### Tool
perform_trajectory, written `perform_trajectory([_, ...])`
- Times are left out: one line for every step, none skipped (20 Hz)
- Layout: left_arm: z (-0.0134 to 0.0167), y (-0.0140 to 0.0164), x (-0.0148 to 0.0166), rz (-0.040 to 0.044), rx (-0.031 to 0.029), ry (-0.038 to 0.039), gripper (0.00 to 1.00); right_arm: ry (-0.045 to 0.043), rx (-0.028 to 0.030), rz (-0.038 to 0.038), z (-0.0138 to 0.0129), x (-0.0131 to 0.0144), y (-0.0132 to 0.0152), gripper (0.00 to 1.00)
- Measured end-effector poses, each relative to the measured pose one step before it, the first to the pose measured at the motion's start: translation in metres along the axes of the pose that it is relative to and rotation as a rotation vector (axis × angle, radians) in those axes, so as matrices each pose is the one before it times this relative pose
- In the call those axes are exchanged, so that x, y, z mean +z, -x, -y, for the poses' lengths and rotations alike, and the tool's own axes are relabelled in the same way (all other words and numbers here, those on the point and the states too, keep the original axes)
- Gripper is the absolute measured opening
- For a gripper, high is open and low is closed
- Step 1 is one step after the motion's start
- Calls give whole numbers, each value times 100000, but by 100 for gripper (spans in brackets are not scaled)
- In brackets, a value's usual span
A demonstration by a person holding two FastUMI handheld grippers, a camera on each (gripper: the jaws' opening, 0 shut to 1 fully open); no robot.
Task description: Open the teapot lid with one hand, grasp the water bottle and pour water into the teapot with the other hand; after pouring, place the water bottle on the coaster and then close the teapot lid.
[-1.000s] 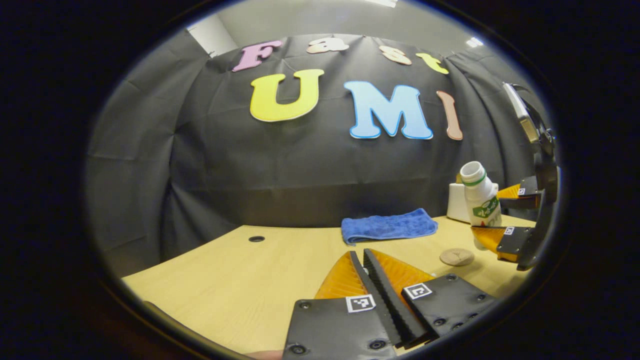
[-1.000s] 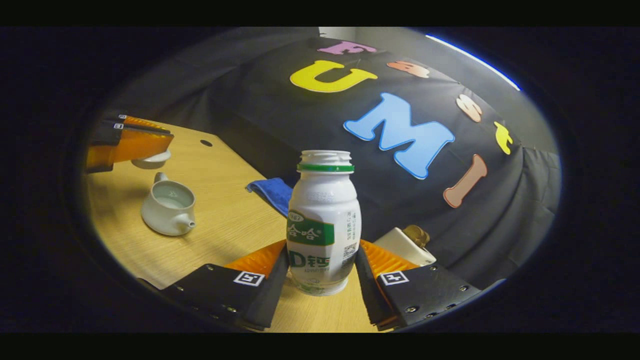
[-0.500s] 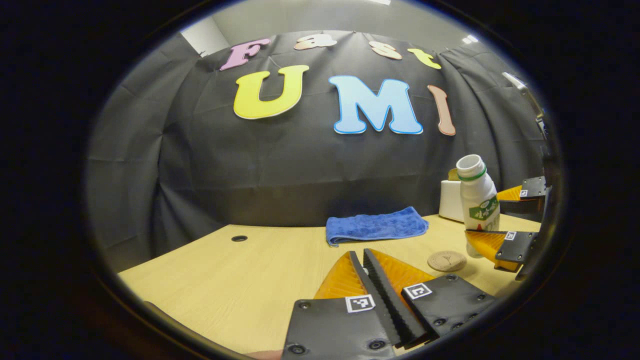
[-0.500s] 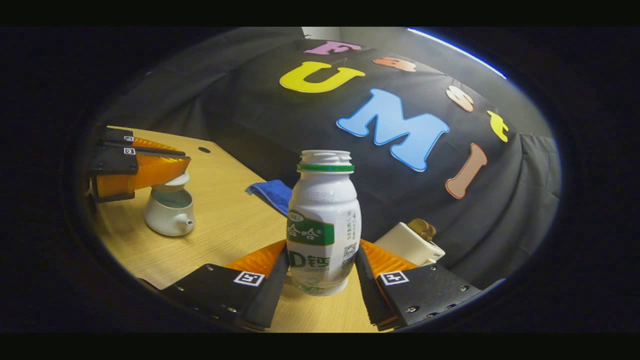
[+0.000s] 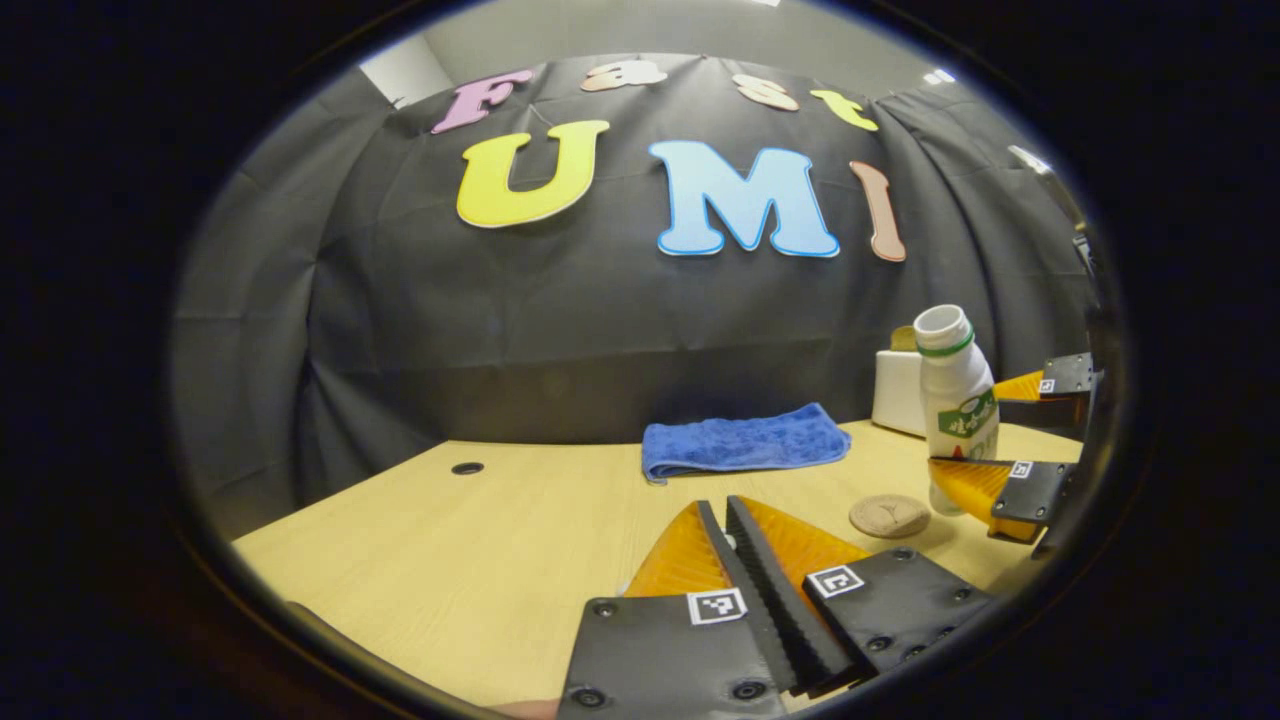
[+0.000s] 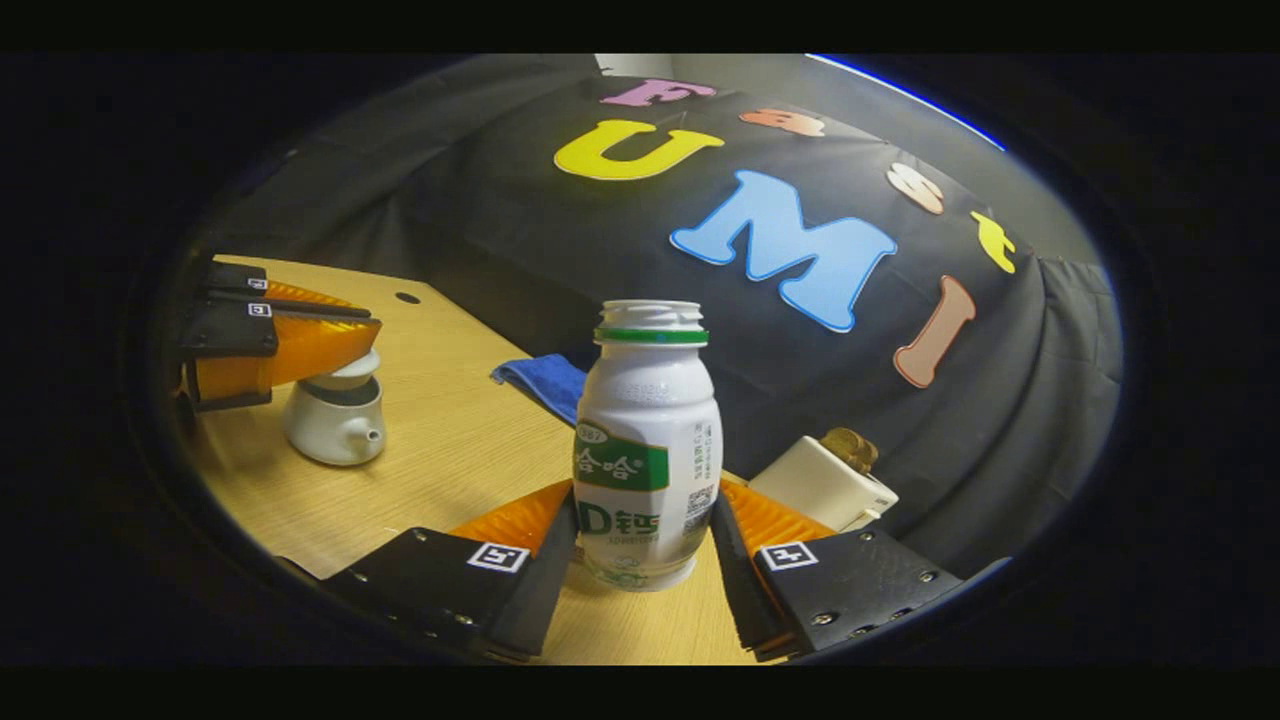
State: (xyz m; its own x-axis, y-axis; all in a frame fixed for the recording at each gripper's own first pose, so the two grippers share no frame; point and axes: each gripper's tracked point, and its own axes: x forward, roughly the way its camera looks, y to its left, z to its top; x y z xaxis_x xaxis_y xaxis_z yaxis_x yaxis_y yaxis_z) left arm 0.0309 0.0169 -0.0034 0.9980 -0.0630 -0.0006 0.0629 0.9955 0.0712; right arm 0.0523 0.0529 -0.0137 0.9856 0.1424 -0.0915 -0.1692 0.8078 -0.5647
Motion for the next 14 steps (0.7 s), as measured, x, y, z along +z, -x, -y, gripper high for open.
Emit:
perform_trajectory([183, -31, -147, -221, -336, 379, 10, -56, 43, 175, -52, -20, 67, 69])
perform_trajectory([53, -9, -18, -251, -378, 548, 10, -11, 1, -88, -8, 6, -56, 69])
perform_trajectory([80, -4, -104, -189, -425, 441, 10, 15, 186, 31, -26, -58, -45, 69])
perform_trajectory([-124, -3, -57, 111, 669, -51, 10, -118, 91, 5, 78, 44, 22, 69])
perform_trajectory([-170, -88, -22, 88, 530, -379, 11, 13, 19, -60, -23, -32, -30, 69])
perform_trajectory([-31, -6, 34, -21, 210, -122, 20, -136, 10, 30, -1, -53, 2, 69])
perform_trajectory([139, 22, -129, -301, -404, 155, 11, -108, 18, -35, 51, -7, -11, 69])
perform_trajectory([187, 4, -20, -98, -418, 111, 11, 24, 40, 19, -50, -12, 19, 69])
perform_trajectory([158, -42, 41, 158, -128, -37, 11, 25, 130, -118, 27, -32, -77, 69])
perform_trajectory([69, -74, 33, 155, 58, -54, 11, -47, 309, 51, -78, -11, 28, 69])
perform_trajectory([44, -20, -12, -46, -374, 50, 11, -20, 251, -158, -31, -6, -53, 69])
perform_trajectory([204, -7, 8, 66, -578, 364, 11, -33, 241, -154, 52, -38, -69, 69])
perform_trajectory([121, -85, -59, 89, -328, 355, 11, -150, 302, -127, -28, -62, -48, 69])
perform_trajectory([54, -93, -16, -109, -143, 43, 12, -23, 51, -76, 59, -13, -13, 69])
